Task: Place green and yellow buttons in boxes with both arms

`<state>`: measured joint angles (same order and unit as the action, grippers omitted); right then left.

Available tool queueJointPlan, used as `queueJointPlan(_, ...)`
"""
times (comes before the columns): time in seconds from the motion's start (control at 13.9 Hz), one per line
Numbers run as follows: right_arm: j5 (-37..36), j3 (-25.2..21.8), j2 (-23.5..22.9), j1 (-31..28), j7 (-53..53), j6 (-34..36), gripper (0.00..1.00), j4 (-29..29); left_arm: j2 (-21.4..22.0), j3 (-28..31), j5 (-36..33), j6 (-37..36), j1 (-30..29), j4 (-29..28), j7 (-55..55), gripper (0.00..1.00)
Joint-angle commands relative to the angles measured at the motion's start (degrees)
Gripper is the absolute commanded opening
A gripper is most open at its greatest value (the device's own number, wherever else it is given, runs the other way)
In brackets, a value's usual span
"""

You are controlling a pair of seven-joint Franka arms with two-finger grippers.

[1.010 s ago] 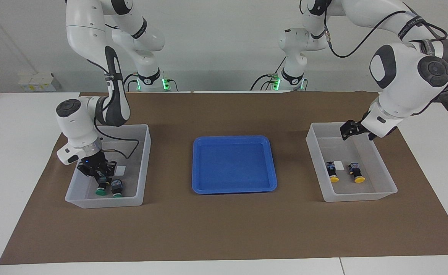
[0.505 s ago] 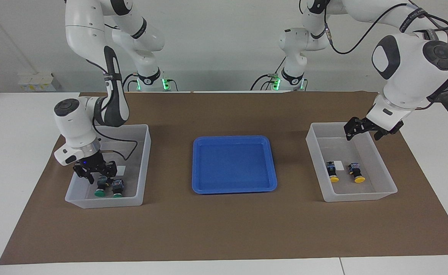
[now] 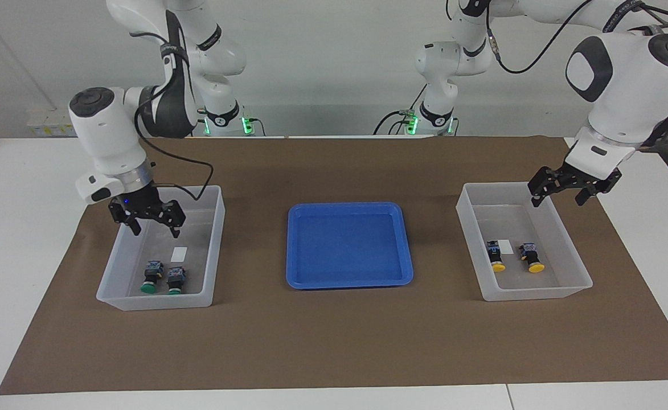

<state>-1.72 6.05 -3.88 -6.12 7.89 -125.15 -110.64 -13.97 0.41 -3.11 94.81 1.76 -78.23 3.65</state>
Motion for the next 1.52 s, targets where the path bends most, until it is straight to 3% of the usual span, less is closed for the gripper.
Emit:
queueJointPlan(0.0, -0.04, 0.1, 2.29, 1.97, 2.92, 8.13, 1.0, 4.97, 2.97, -0.06, 0.21, 0.11, -0.09, -2.97, 0.12, 1.0)
queueJointPlan(0.14, -0.04, 0.1, 3.08, 3.39, 4.32, 13.59, 1.0, 7.89, 4.82, -0.06, 0.38, 0.28, -0.18, -5.09, -0.05, 1.0)
queueJointPlan(0.36, -0.04, 0.36, 5.54, 3.65, 4.41, 19.4, 1.0, 7.81, 6.23, -0.06, 0.47, -0.15, -0.09, -6.06, -0.05, 1.0)
queueJointPlan(0.72, 1.63, 0.81, 5.46, 3.48, 3.8, 20.64, 1.0, 8.25, 12.47, -0.06, 0.47, 1.77, -0.18, -14.84, 0.21, 1.0)
queueJointPlan(1.44, 1.72, 0.81, 5.9, 2.95, 3.8, 21.44, 1.0, 7.81, 12.56, -0.06, 0.38, 2.04, -0.01, -14.67, -0.14, 1.0)
